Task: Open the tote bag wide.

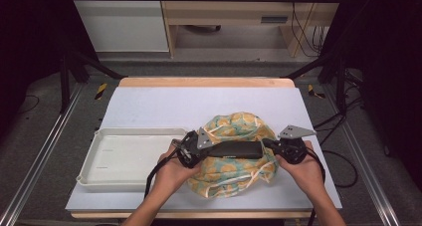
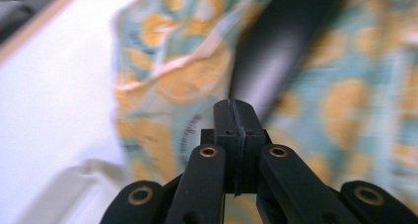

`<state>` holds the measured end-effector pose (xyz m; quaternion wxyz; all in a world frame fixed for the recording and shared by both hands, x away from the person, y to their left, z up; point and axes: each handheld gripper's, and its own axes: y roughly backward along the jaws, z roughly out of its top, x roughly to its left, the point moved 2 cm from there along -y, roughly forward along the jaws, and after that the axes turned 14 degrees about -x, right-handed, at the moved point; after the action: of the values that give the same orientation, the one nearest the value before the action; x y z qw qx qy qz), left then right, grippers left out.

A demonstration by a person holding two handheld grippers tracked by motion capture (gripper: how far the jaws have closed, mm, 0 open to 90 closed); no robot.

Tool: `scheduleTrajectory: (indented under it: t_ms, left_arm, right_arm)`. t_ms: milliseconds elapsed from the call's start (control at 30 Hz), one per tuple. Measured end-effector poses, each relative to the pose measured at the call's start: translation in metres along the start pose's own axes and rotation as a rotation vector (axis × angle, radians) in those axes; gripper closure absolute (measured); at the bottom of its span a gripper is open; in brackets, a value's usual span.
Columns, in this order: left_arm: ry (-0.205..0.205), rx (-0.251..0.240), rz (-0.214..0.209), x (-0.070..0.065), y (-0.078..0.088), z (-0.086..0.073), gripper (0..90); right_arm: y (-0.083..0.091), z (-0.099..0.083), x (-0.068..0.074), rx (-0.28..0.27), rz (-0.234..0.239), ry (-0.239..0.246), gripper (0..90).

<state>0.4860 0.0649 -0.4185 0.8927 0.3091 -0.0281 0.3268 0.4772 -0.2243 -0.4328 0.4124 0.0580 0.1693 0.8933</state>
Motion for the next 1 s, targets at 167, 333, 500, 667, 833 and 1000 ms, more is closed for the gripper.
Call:
scheduleTrajectory:
  t_ms: [167,333,500,667,833,1000]
  left_arm:
    - [0.036,0.004,0.046,0.017,-0.010,-0.004,90.0]
    - [0.057,0.011,0.073,0.028,-0.018,-0.008,90.0]
    - [0.078,0.071,0.057,0.035,-0.033,-0.013,90.0]
    - [0.099,0.114,0.051,0.042,-0.045,-0.020,90.0]
    - [0.105,0.145,0.042,0.046,-0.053,-0.026,90.0]
    - [0.106,0.177,0.028,0.049,-0.059,-0.031,90.0]
  right_arm:
    - [0.010,-0.017,0.020,0.020,0.044,0.030,90.0]
    - [0.009,-0.035,0.023,0.057,0.038,0.024,90.0]
    - [0.003,-0.048,0.023,0.114,0.046,0.010,90.0]
    - [-0.002,-0.054,0.023,0.161,0.048,-0.007,90.0]
    - [-0.006,-0.059,0.025,0.198,0.066,-0.012,90.0]
    - [-0.006,-0.059,0.026,0.202,0.072,-0.031,90.0]
